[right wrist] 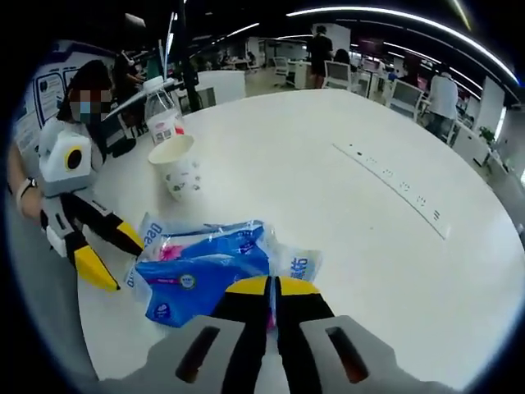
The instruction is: Arrange the tabletop items into an orderly group along one side of the table until the central work area is clear of visible clutter.
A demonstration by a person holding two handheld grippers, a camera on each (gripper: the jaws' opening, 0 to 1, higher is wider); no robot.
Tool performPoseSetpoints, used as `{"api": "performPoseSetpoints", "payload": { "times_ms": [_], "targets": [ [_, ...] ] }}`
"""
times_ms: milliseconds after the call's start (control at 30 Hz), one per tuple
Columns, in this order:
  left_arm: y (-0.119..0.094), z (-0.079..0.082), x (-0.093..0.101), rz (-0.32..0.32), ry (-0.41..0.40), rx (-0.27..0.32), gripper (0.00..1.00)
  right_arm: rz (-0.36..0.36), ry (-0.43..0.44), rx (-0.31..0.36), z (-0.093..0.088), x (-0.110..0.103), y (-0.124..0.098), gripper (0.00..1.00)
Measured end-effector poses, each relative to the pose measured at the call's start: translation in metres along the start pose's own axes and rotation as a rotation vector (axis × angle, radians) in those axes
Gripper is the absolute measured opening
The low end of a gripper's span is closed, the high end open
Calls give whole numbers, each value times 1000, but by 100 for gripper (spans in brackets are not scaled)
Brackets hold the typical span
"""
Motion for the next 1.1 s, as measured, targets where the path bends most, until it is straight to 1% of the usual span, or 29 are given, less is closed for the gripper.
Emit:
{"api": "performPoseSetpoints", "payload": {
  "times_ms": [200,367,533,600,667,700,767,867,1100],
  "targets": [
    [0,1,-1,8,5,11,32,-2,30,2,-4,-3,-3,0],
    [0,3,-1,10,15,22,30,-1,57,-1,-5,-9,-8,0],
    [0,2,-3,20,19,16,28,2,78,5,-8,-16,-16,0],
    [0,2,-4,22,29,16,27,1,100,12,-9,-19,-18,0],
    [0,2,-5,23,34,17,23,3,106,19,-12,-20,-20,0],
    [0,2,-5,25,43,17,18,4,112,22,-13,-21,-21,0],
    [0,1,-6,21,56,15,12,8,120,23,-16,-22,-22,0],
    [0,0,-7,23,56,13,12,5,142,37,-19,-23,-25,0],
    [0,1,-6,23,78,20,7,5,172,44,-25,-30,-30,0]
  ]
}}
Point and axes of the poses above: the point that each gripper's makers call its tool centre point, and the gripper's own axes: y roughly forward along the fingers, x roughly to its right, z roughly out of its top, the point moved 5 cm from there along -y, roughly backward along the fingers, and after that the axes turned 9 degrees about -y, right-handed, at the moved point
